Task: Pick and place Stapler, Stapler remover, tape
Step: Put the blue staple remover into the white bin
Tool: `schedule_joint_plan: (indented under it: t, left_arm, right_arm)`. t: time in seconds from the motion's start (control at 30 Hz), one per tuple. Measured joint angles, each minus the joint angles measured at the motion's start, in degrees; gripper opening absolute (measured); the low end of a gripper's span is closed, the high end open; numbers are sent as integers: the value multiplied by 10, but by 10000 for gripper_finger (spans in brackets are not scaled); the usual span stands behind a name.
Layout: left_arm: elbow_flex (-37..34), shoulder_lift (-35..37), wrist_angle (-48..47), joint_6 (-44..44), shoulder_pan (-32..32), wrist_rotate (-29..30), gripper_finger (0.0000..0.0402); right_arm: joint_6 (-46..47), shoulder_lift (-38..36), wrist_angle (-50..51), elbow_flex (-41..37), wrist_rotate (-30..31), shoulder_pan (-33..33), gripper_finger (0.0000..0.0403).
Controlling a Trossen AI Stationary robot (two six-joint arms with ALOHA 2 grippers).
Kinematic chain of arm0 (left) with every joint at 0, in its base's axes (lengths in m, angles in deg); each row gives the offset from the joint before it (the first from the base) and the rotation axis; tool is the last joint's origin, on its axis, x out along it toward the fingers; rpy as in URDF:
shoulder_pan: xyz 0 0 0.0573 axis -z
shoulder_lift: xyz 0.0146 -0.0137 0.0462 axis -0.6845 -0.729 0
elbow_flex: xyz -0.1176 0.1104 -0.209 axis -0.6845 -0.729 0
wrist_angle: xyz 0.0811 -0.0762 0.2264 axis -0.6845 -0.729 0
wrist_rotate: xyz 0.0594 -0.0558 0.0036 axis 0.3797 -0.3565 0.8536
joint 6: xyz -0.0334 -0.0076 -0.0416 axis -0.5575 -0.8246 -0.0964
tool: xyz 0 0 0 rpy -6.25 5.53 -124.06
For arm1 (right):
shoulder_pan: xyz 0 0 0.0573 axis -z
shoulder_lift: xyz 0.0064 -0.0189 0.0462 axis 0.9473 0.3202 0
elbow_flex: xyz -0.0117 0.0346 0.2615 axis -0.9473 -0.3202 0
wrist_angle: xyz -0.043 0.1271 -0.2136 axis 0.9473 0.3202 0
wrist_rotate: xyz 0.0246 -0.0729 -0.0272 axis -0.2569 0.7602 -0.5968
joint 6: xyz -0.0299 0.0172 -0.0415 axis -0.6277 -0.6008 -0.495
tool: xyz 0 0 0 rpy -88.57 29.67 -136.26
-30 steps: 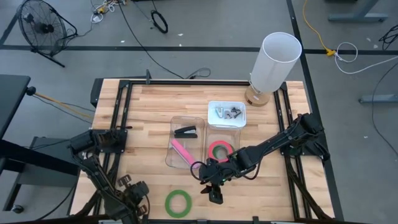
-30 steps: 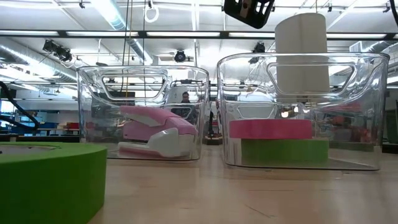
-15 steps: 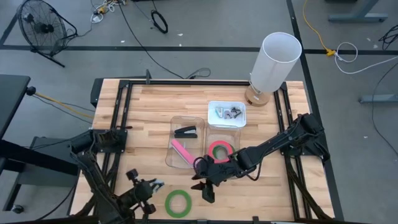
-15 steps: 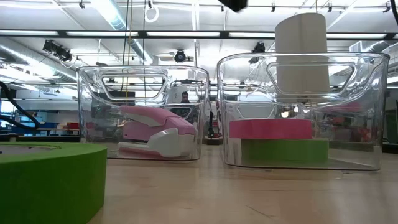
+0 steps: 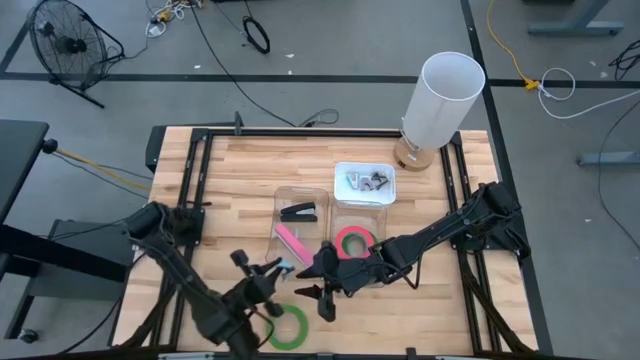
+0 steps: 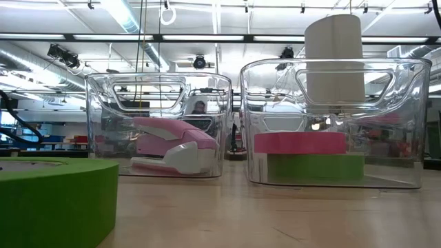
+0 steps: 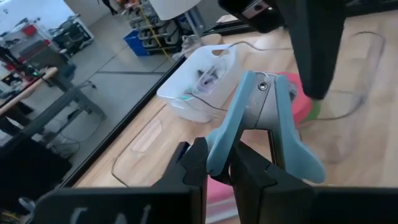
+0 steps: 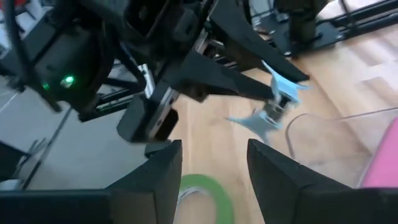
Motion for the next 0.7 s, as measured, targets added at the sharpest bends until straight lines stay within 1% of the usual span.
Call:
schedule_joint_plan:
  t: [0.1,0.23,0.37,0.53,0.7]
  left_arm:
    - [0,0,26,28,-12,0,45]
    - [0,0,43,55,-16,0,45]
    - [0,0,38,55,-16,-1,45]
    - [0,0,33,55,-15,-1,45]
    - [0,0,33,56,-17,5,45]
  right_arm:
    - [-3,0,-1,0,17,5,180]
    - [-3,0,6,0,25,13,186]
    - [0,0,6,0,17,20,200]
    - [-1,0,6,0,-27,21,211]
    - [11,0,38,0,-27,21,213]
